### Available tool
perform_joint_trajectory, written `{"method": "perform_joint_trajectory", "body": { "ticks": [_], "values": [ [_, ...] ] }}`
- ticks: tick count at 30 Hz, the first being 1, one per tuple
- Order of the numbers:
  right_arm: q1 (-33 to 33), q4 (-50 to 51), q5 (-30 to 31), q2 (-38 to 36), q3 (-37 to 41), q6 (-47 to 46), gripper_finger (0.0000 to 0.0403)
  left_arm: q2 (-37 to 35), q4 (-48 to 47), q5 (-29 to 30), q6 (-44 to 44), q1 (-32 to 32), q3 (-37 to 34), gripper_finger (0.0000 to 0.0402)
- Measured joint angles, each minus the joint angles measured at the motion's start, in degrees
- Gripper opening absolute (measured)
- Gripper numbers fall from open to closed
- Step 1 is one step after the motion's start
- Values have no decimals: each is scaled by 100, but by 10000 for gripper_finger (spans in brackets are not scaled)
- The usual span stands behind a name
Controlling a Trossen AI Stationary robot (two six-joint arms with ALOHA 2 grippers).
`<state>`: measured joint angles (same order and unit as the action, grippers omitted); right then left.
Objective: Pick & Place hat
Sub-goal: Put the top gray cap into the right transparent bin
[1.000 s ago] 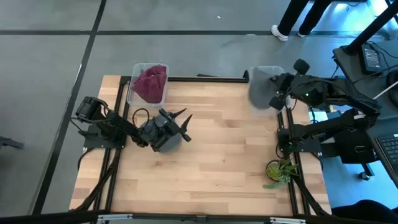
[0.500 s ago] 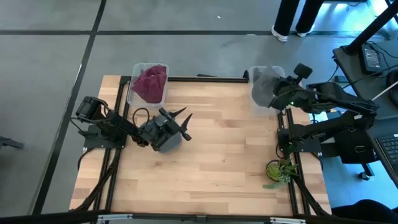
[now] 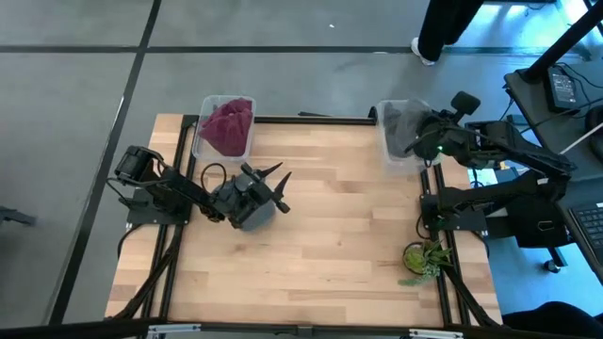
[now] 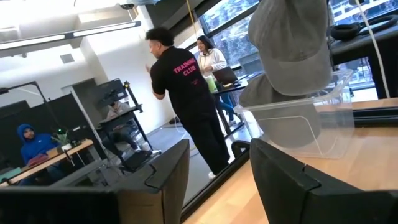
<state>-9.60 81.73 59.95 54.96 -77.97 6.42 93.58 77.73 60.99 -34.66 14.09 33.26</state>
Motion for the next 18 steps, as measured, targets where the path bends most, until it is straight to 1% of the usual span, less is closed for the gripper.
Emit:
{"method": "perform_joint_trajectory", "body": {
  "ticks": [3,5,10,13,16,18],
  "values": [
    [-33,-36,-86,-2,91,11,31,0,0,0,-160,0,0,162],
    [-33,-52,-103,-40,323,5,31,0,0,21,-196,0,0,162],
    [-33,-443,-282,-245,1408,63,31,0,-10,104,-209,0,0,166],
    [-33,-1019,-460,-411,1980,300,31,0,-11,101,-209,0,0,166],
    [-33,-1703,-819,-528,2415,585,31,2,-14,99,-210,0,0,163],
    [-33,-2146,-907,-571,2663,820,31,2,-15,99,-210,0,0,162]
  ]
}}
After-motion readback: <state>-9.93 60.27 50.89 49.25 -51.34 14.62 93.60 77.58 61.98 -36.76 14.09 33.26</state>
